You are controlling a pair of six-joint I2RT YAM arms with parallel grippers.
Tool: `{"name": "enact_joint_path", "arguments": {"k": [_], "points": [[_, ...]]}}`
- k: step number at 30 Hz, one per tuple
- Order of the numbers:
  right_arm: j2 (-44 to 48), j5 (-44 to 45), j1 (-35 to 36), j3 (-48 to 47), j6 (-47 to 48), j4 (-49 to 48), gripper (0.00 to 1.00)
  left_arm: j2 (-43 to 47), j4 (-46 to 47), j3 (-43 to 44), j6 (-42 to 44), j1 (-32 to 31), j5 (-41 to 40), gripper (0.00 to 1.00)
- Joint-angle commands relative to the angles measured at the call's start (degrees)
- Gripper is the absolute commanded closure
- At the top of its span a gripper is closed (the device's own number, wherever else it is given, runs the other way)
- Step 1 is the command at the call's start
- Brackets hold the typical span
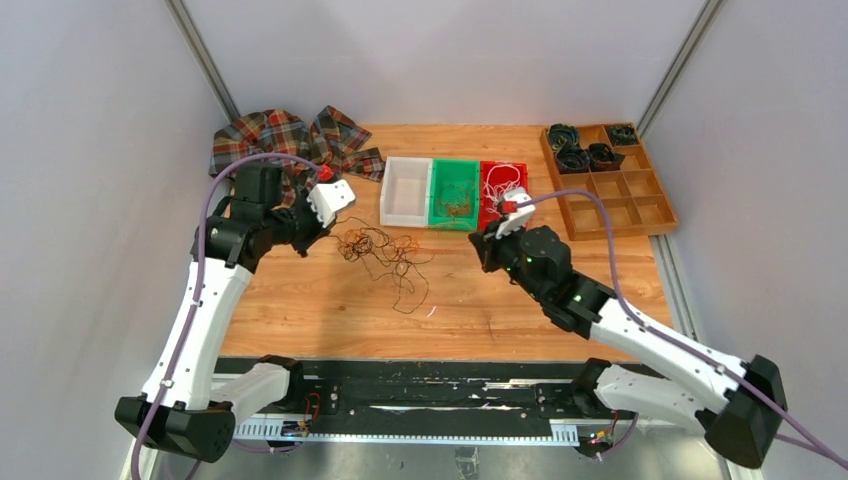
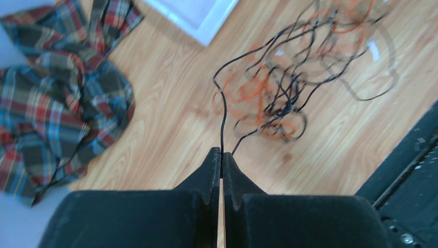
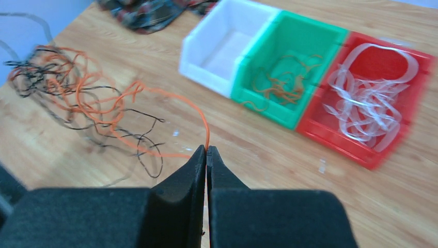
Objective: Untangle the cables
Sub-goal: Untie the cable.
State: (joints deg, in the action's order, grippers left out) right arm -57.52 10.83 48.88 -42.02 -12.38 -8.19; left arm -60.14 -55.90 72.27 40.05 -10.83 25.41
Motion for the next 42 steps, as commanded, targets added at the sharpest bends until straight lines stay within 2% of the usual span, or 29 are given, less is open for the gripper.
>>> {"name": "enact_joint_path", "arguments": {"k": [1, 9, 12, 17, 22, 26, 31, 35, 42], "points": [[9.13, 10.58, -3.98, 3.87, -1.03, 6.49, 0.99, -0.14, -0.02, -1.5, 4.01, 1.99, -11.2, 0.99], [22.92, 10.8, -15.26, 0.28, -3.68, 14.74, 0.99, 0.79, 7.75, -9.45, 7.76, 4.4, -19.63, 0.99], [25.22, 11.45, -17.43, -3.47, -2.99, 16.43, 1.0, 0.23, 9.54, -11.99, 8.53, 5.42, -20.72, 0.99], [26.41, 16.85, -18.67, -10.38, 0.15, 17.77, 0.99, -0.26, 17.16, -20.98, 13.52, 8.29, -25.46, 0.99], [23.71, 21.72, -19.0, -18.94, 3.93, 17.73, 0.99, -3.66, 21.66, -25.06, 14.85, 12.63, -25.49, 0.99], [20.75, 24.28, -19.08, -25.08, 6.58, 17.47, 0.99, -4.66, 25.38, -28.46, 16.68, 13.55, -27.09, 0.99], [16.19, 23.39, -19.09, -32.14, 8.51, 17.38, 0.99, -5.77, 29.34, -31.24, 16.63, 14.52, -26.15, 0.99], [14.41, 24.9, -19.14, -37.71, 11.76, 15.78, 0.99, -9.95, 35.35, -34.53, 19.64, 16.82, -29.87, 0.99], [9.79, 27.8, -19.17, -48.17, 18.57, 15.09, 0.99, -15.3, 38.25, -34.98, 20.24, 21.99, -28.3, 0.99]]}}
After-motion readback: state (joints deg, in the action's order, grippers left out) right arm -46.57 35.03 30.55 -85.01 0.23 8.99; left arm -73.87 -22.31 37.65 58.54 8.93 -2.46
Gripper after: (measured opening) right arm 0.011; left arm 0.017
